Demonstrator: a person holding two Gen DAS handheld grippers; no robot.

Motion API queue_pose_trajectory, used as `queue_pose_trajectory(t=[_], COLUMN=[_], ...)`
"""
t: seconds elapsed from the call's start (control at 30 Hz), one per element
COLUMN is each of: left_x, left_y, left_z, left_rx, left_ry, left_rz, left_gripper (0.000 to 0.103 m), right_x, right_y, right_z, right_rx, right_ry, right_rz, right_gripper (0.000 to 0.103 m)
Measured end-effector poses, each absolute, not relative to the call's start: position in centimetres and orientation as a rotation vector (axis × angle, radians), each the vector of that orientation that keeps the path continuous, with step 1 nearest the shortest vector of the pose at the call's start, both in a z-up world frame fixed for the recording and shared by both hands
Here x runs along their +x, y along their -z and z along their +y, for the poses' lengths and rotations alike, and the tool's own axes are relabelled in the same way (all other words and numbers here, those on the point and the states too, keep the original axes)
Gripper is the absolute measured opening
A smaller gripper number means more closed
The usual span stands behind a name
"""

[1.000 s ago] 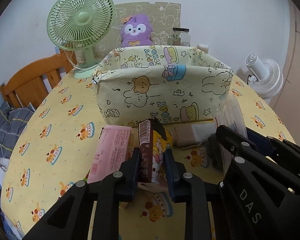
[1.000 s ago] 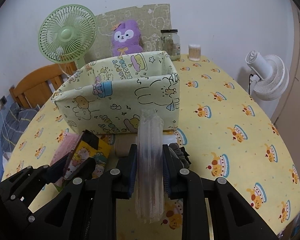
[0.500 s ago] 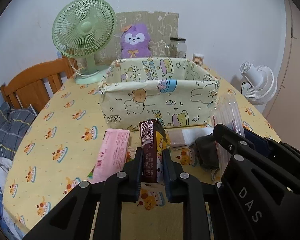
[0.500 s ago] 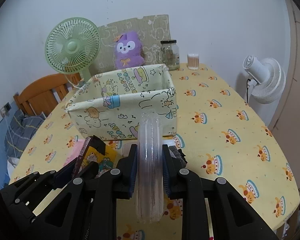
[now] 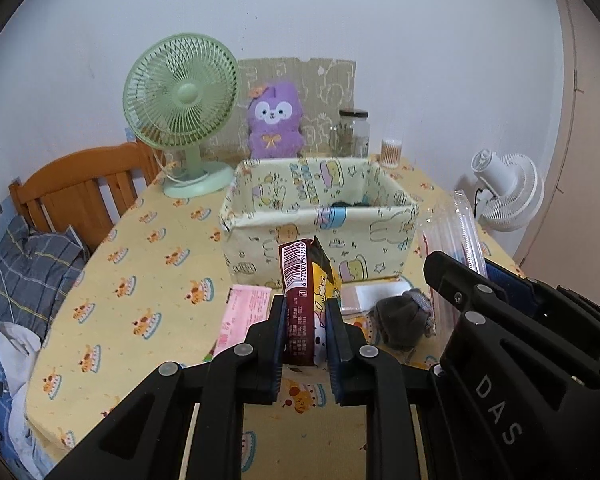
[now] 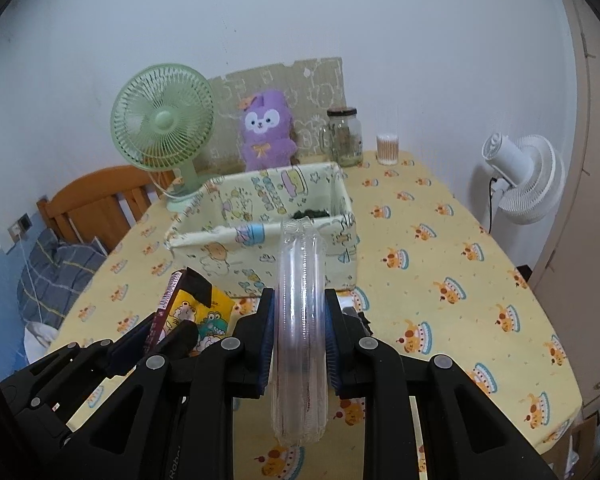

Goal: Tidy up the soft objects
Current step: 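Carry the snack box with the left tool while the right tool carries the clear tube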

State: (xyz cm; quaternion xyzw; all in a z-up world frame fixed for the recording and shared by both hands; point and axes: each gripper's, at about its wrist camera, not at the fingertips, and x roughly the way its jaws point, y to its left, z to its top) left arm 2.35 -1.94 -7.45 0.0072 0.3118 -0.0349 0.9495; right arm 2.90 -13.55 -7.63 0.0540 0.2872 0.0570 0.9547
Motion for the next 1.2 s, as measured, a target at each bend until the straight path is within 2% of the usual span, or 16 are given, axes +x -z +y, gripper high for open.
queue_pose_trajectory(t=[0.73,1.2], left_x=[0.1,0.9], left_y=[2.0,0.8], left_z=[-1.6,-1.5], left_rx=[0.02,0.028], left_ry=[0.075,0.07], left_rz=[0.532,0.501], left_gripper=[0.016,0.016], right_x=[0.1,0.7], right_y=[2.3,0.9], right_z=[-13.1,-13.1], right_rx=[0.111,0.115], right_ry=[-0.139,-0.142], right_rz=[0.479,0.458], right_gripper=[0.026,0.026])
